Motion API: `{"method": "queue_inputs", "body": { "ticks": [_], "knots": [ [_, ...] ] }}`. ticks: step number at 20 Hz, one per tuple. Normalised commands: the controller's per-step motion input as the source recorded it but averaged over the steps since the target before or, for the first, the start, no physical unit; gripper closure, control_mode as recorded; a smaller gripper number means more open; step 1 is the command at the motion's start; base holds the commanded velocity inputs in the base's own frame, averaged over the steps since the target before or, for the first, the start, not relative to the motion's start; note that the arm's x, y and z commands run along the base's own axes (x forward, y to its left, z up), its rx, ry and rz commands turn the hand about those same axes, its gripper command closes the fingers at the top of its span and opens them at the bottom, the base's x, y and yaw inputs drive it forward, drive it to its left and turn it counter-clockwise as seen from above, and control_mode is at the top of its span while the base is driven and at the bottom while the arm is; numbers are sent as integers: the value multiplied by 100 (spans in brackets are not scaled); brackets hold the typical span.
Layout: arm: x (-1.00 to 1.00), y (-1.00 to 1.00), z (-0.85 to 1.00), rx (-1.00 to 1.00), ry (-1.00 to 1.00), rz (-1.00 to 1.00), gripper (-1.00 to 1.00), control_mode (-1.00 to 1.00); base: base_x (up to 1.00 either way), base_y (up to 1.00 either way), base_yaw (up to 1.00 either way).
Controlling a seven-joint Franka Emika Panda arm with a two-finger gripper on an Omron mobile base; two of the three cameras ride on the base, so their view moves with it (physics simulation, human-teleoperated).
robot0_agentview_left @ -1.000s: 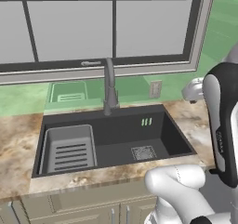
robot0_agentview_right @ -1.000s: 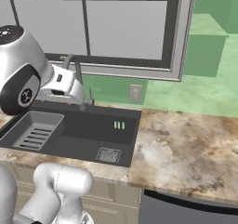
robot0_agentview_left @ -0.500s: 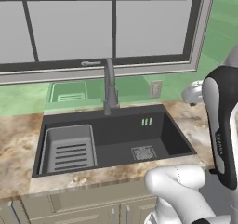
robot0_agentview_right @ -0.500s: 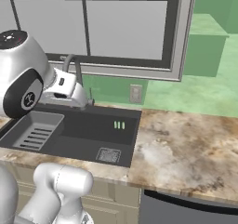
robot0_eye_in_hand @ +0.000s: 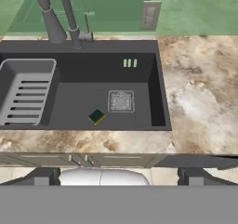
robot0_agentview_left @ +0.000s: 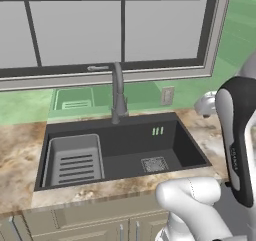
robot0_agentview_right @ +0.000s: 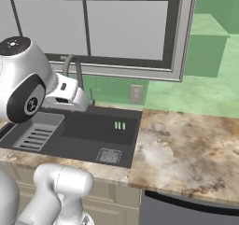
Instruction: Pick up the sponge and sponge from the sink, and place them back in the cabinet, and close the cabinet doors.
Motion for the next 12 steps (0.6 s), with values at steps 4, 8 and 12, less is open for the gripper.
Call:
{"method": "queue_inputs", "body": {
  "ticks": [4,8,12],
  "knots": [
    [10,0,-14,0,0,-1,-100,-100,0,0,0],
    [11,0,-12,0,0,-2,-100,-100,0,0,0],
    [12,0,-12,0,0,-1,-100,-100,0,0,0]
  ]
}}
